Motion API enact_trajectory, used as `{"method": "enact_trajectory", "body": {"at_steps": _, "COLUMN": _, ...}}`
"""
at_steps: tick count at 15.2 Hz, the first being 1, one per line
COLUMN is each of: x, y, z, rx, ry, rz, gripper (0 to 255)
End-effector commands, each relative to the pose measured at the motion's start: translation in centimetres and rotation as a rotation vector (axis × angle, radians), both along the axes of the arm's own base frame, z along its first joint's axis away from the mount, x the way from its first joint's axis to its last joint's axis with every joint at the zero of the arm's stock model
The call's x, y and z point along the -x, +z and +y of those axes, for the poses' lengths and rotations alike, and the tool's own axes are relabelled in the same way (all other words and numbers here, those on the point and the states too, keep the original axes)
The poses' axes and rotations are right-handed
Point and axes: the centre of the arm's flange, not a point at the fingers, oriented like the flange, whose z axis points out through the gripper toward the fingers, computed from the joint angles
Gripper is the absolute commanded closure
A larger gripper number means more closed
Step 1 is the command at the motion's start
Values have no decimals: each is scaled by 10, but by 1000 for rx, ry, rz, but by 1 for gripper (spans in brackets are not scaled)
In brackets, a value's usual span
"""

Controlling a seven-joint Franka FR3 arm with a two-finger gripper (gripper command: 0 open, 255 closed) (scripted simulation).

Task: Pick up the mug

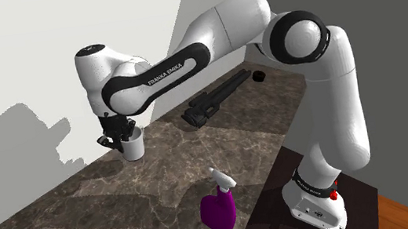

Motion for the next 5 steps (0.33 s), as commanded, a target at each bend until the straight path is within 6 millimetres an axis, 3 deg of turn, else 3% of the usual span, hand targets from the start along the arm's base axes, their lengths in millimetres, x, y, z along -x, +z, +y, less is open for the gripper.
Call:
{"method": "enact_trajectory", "body": {"at_steps": 1, "x": 0, "y": 11, "z": 1, "rx": 0, "ry": 0, "rz": 0, "gripper": 255}}
{"method": "enact_trajectory", "body": {"at_steps": 5, "x": 0, "y": 22, "z": 1, "rx": 0, "ry": 0, "rz": 0, "gripper": 255}}
